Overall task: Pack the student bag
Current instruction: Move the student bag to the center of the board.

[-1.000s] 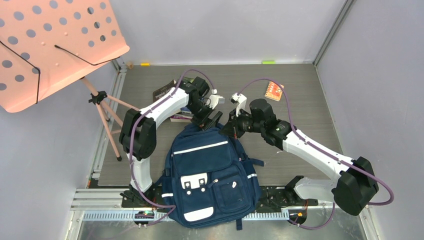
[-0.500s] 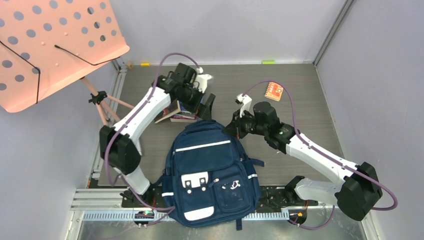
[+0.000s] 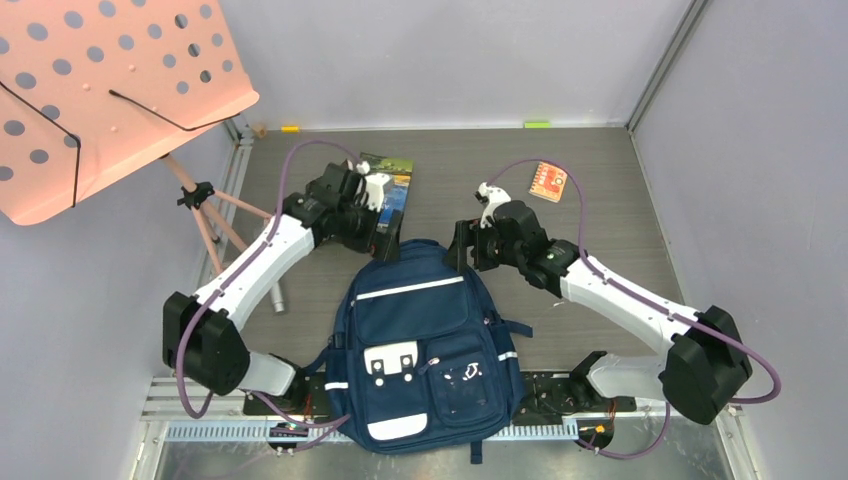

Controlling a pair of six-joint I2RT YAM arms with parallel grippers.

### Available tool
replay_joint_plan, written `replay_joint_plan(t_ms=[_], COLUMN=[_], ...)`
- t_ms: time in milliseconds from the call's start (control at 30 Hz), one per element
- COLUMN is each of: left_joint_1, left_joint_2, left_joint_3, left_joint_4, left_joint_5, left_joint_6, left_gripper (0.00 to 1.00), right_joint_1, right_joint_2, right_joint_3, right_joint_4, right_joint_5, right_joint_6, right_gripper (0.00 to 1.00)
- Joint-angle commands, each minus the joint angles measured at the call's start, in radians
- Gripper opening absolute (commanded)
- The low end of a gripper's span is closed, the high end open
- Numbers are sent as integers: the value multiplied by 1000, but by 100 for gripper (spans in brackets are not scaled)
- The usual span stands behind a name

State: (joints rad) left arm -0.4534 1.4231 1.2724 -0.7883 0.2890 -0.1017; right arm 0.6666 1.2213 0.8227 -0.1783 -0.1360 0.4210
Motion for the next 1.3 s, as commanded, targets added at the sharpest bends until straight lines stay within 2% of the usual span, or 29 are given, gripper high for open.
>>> replay_joint_plan(t_ms=[0, 100, 267, 400, 500, 633, 700, 900, 1100, 1167, 1267], left_joint_1=[-2, -2, -2, -2, -2, -2, -2, -2, -2, -2, -2], left_joint_2=[-128, -187, -225, -227, -224, -216, -217, -212, -186, -174, -165], left_joint_3=[-143, -232, -332, -370, -388, -404, -415, -441, -449, -448, -443], left_joint_4=[104, 146, 213, 227, 242, 251, 256, 256, 263, 263, 258], left_joint_5=[-17, -33, -20, -60, -46, -26, -23, -40, -37, -38, -35], left_joint_6=[-124, -175, -250, -272, -278, -281, -280, -289, -285, -285, -285], left_gripper=[100, 100, 100, 100, 99, 91, 86, 73, 68, 63, 62], right_joint_1=[4, 4, 3, 3, 3, 6, 15, 28, 79, 110, 159], right_joint_2=[-16, -67, -244, -398, -492, -523, -528, -535, -556, -556, -531], right_joint_3=[101, 83, -83, -179, -204, -215, -238, -291, -348, -362, -376], right_joint_4=[-132, -177, -168, -249, -395, -556, -554, -553, -497, -462, -408], right_joint_5=[150, 207, 155, 154, 187, 214, 166, 171, 155, 179, 222], right_joint_6=[101, 159, 229, 277, 280, 288, 321, 418, 425, 418, 398], right_gripper=[84, 97, 99, 90, 86, 79, 72, 63, 61, 61, 61])
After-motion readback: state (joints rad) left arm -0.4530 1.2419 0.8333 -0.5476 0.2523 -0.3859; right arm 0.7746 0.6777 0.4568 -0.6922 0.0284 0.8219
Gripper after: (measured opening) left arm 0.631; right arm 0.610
